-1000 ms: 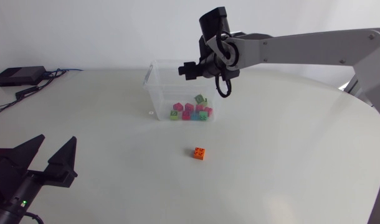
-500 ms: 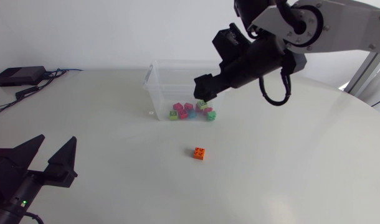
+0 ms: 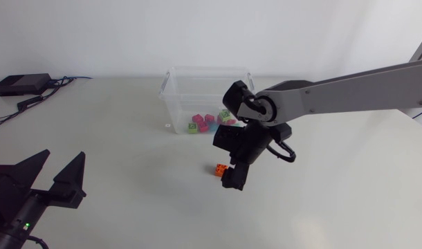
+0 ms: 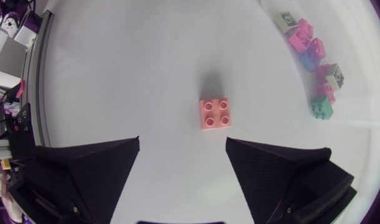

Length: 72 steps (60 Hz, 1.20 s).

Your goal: Place the duplo bricks in the container

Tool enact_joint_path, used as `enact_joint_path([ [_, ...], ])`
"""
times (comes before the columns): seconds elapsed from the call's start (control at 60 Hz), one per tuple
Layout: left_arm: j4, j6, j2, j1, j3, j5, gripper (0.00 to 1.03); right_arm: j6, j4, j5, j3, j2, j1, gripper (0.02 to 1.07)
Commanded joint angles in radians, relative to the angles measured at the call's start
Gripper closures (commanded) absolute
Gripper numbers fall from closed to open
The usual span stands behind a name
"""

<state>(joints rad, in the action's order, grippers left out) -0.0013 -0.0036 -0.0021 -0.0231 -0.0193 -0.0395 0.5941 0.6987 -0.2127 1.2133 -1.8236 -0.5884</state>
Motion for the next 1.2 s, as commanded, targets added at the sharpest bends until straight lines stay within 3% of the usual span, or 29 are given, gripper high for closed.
enact_joint_path([
  [0.0, 0.003, 0.001, -0.010, -0.008, 0.018, 0.007, 0.04, 0.053, -0.018, 0.009, -0.001, -0.034, -0.016, 0.07],
  [0.3, 0.004, 0.001, -0.010, -0.006, 0.018, 0.007, 0.04, 0.055, -0.021, 0.068, 0.109, -0.181, -0.019, 0.11],
  [0.517, 0.004, 0.001, -0.010, -0.006, 0.018, 0.007, 0.04, 0.052, -0.022, 0.087, 0.152, -0.226, -0.016, 0.20],
  [0.583, 0.004, 0.001, -0.010, -0.008, 0.018, 0.007, 0.04, 0.052, -0.024, 0.087, 0.163, -0.238, -0.016, 0.32],
  [0.733, 0.004, 0.001, -0.010, -0.008, 0.018, 0.007, 0.04, 0.049, -0.027, 0.065, 0.178, -0.255, -0.011, 0.84],
  [1.0, 0.004, -0.001, -0.010, -0.009, 0.018, 0.007, 0.04, 0.013, 0.004, 0.090, 0.147, -0.148, 0.009, 0.86],
  [1.183, 0.004, -0.003, -0.010, -0.009, 0.018, 0.007, 0.04, -0.025, 0.067, 0.093, 0.226, -0.022, 0.047, 0.86],
])
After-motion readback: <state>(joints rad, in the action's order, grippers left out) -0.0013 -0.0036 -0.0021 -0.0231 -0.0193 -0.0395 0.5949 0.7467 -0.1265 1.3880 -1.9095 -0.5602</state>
